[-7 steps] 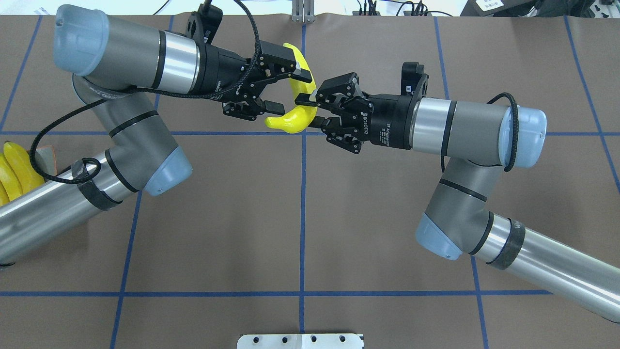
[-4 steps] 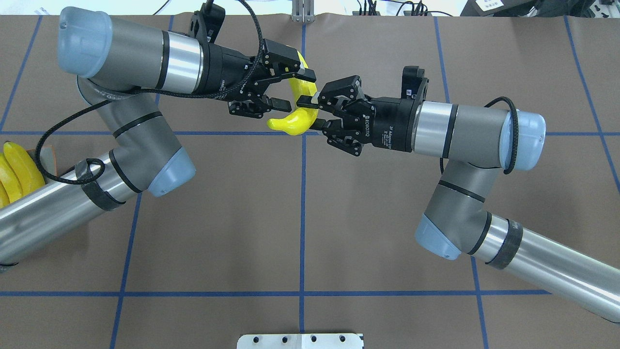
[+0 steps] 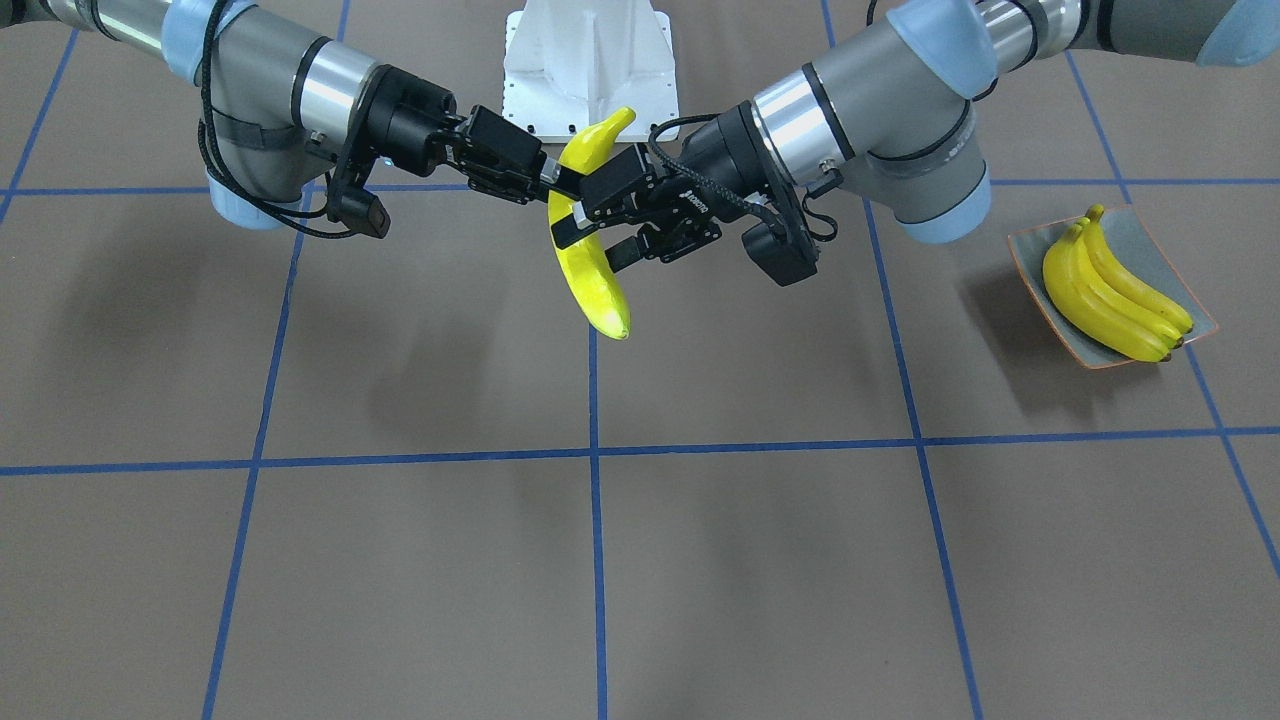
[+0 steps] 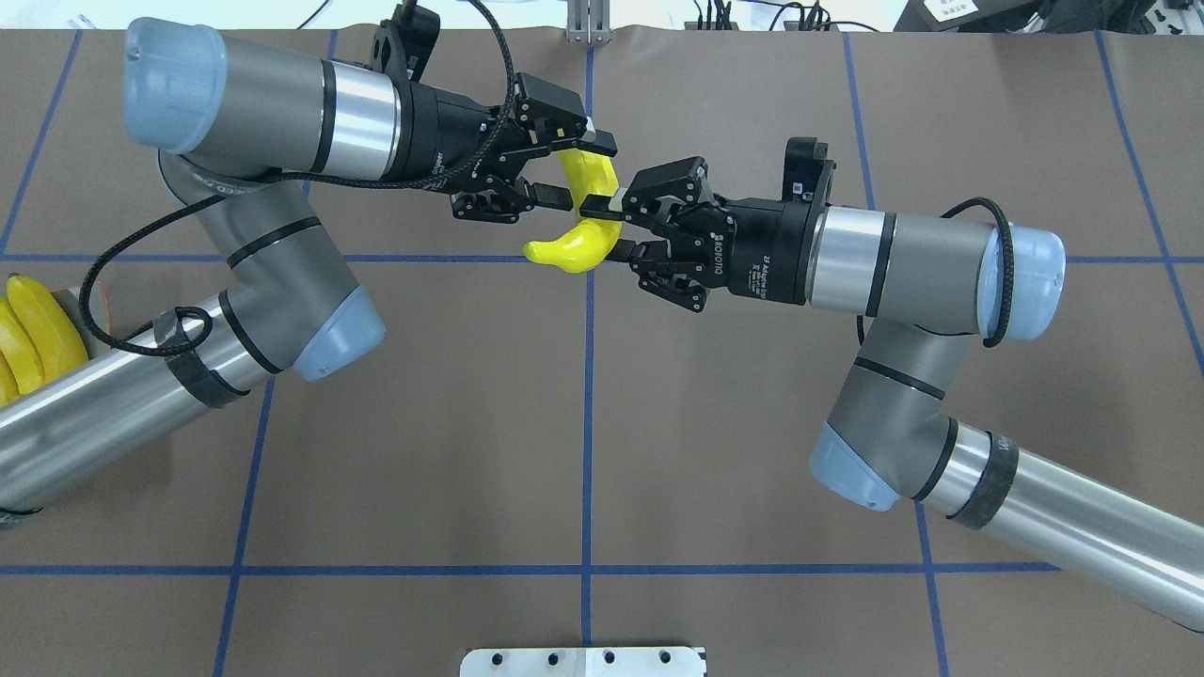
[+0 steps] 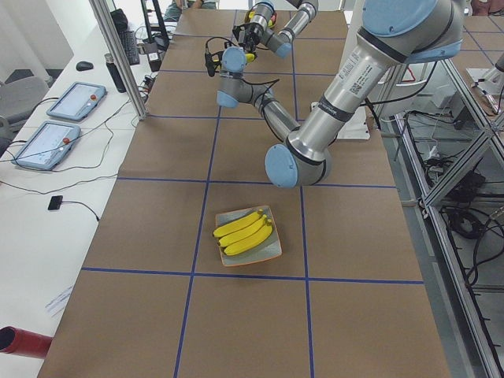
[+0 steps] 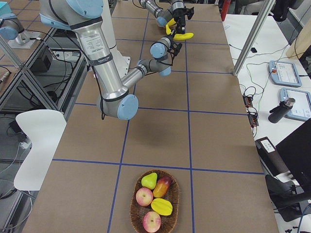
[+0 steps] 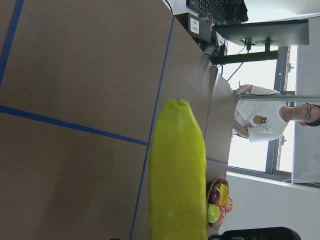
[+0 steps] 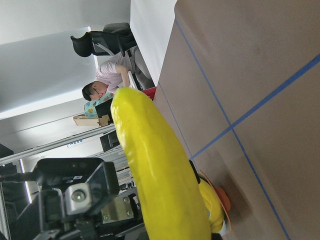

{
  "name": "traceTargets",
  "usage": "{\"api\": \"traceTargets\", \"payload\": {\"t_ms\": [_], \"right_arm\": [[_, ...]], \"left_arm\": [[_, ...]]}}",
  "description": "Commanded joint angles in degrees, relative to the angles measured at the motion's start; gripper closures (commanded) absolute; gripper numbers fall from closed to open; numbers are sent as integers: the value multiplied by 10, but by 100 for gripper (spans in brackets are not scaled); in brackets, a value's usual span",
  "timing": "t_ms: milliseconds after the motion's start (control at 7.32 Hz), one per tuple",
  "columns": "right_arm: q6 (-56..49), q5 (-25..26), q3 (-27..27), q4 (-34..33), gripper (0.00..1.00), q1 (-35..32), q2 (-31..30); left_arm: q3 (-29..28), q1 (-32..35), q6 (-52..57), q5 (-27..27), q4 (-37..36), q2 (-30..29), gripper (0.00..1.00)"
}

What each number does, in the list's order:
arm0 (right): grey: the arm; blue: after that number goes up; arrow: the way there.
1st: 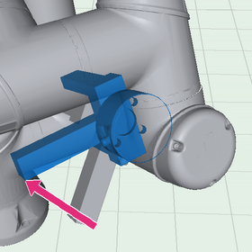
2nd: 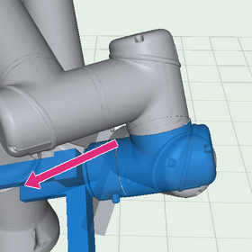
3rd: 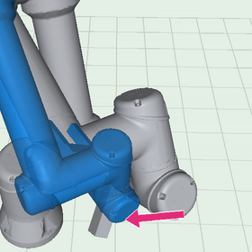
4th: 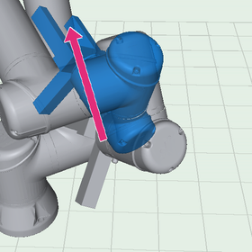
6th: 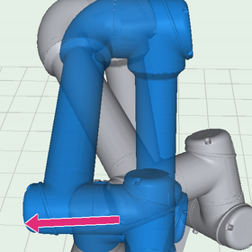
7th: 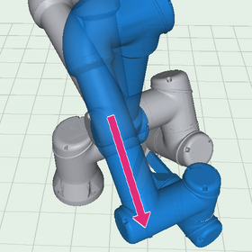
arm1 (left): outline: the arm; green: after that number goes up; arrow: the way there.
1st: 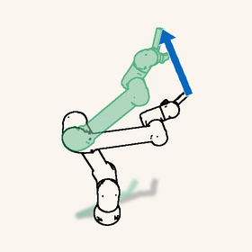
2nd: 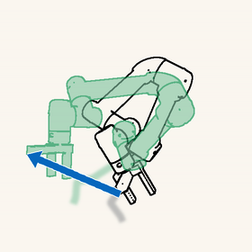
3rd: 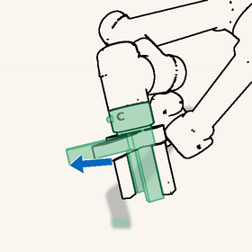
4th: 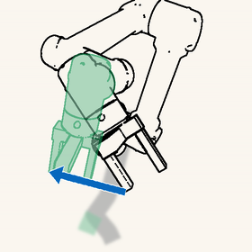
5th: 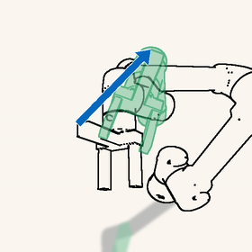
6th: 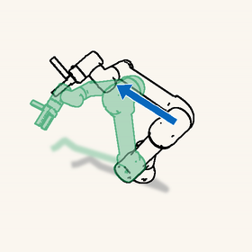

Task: Transfer all bananas from basket to plate

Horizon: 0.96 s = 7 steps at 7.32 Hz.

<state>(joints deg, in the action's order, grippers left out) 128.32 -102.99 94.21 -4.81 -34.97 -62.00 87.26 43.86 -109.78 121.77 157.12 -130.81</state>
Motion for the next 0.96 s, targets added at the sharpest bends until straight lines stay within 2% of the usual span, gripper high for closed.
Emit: {"api": "traceTargets", "payload": {"t_ms": [0,137,273,410,683,819], "right_arm": [[-1,1,2,1,100,3,0],[-1,1,2,1,100,3,0],[-1,1,2,1,100,2,1],[-2,3,3,0,1,3,2],[-5,7,6,1,0,-2,0],[-4,6,31,14,0,-7,-30]], "left_arm": [[-1,-3,-1,-1,0,-2,41],[-1,-5,-1,-1,0,-2,99],[-1,-9,1,-1,0,-1,100],[-1,-10,1,-1,-1,-1,100],[0,-10,2,0,-1,1,100],[0,-10,3,0,-1,5,100]]}}
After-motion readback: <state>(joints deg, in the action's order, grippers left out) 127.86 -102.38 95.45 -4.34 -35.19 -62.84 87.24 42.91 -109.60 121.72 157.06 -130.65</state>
